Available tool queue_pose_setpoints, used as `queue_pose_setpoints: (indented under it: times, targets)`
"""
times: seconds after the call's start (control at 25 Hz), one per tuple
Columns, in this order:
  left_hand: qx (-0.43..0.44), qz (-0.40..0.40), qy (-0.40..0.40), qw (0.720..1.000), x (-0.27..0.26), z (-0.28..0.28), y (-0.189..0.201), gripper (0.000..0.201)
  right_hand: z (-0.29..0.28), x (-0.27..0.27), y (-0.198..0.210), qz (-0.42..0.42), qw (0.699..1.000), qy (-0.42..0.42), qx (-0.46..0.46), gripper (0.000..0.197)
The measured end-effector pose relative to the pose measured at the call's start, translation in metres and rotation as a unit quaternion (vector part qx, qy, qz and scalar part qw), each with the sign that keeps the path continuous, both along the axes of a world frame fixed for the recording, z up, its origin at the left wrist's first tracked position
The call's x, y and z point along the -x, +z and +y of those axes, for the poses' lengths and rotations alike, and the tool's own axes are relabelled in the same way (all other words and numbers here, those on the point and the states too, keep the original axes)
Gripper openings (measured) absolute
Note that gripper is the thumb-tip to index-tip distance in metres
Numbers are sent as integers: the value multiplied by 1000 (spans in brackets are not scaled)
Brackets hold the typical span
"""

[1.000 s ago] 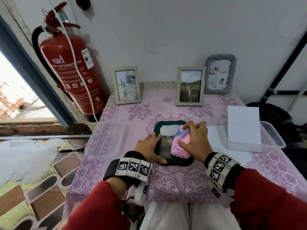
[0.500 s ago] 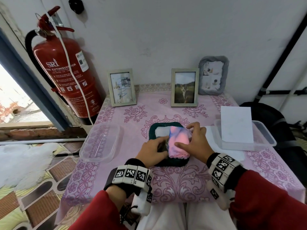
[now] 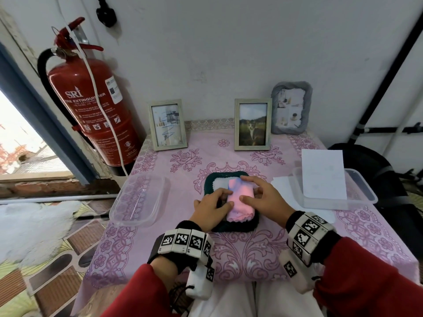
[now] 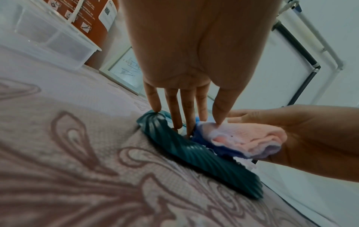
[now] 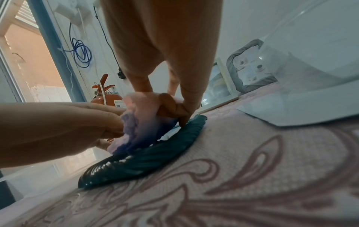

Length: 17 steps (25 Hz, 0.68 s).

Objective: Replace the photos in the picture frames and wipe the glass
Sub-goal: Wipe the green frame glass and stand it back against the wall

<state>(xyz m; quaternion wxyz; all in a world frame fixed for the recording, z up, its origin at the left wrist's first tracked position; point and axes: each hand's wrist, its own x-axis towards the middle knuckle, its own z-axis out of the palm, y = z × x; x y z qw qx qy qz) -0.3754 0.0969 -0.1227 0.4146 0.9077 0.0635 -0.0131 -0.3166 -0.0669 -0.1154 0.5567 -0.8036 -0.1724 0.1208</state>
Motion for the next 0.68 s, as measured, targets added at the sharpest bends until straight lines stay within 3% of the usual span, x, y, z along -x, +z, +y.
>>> queue_pose_setpoints:
  times: [0.12, 0.24, 0.32, 0.4, 0.52, 0.68]
  targets:
    - [101, -21, 10, 995, 1, 0, -1, 24, 4, 3, 8, 16, 999, 11, -47, 50]
    - [264, -55, -2, 963, 4, -2, 4, 30, 7, 6, 18, 27, 994, 31, -103, 50]
    - [319, -86, -3, 944, 5, -1, 7, 37, 8, 6, 22, 34, 991, 44, -122, 49]
    - [328, -118, 9, 937, 4, 2, 9, 42, 11, 7, 23, 45, 989, 36, -134, 42]
    - [277, -151, 23, 949, 3, 15, 14, 42, 15, 9, 22, 28, 988, -21, -152, 27]
    - [214, -175, 23, 961, 7, 43, 21, 40, 15, 3, 12, 8, 995, -42, -93, 44]
